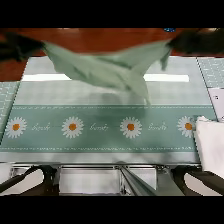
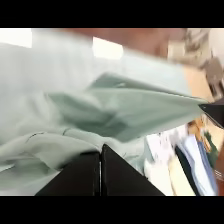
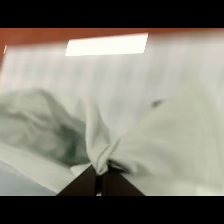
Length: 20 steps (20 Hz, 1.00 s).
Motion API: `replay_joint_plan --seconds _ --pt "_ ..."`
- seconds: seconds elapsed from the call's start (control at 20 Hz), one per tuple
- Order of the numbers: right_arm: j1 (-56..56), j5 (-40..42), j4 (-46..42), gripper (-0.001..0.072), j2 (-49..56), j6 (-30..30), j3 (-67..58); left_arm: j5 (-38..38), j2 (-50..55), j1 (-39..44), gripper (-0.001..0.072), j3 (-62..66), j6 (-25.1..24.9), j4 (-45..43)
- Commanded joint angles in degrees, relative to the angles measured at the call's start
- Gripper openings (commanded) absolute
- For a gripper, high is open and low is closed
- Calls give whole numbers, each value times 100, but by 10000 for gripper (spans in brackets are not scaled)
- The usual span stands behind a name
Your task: Fold the shirts.
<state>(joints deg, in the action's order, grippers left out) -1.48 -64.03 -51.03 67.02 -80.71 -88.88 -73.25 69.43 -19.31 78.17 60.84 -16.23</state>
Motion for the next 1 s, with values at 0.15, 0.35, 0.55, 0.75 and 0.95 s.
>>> replay_joint_plan --seconds 0.15,0.35,0.55,0.75,0.95 --pt "-133 -621 -1563 22 -1445 -221 -2420 385 -1696 -892 15 1917 201 -483" --pt "-133 -1276 -2765 22 -2463 -680 -2420 146 -2789 -691 15 1908 566 -2127" --pt "-133 -2612 -3510 23 -2942 -907 -2304 22 -3622 669 15 1729 1416 -4787" --pt "-133 -2632 -3128 23 -2997 -960 -1152 -426 -4124 1506 15 361 1864 -5298" --pt "-133 -1449 -2188 22 -2697 -885 758 -358 -4271 1517 15 -2048 2140 -5152"
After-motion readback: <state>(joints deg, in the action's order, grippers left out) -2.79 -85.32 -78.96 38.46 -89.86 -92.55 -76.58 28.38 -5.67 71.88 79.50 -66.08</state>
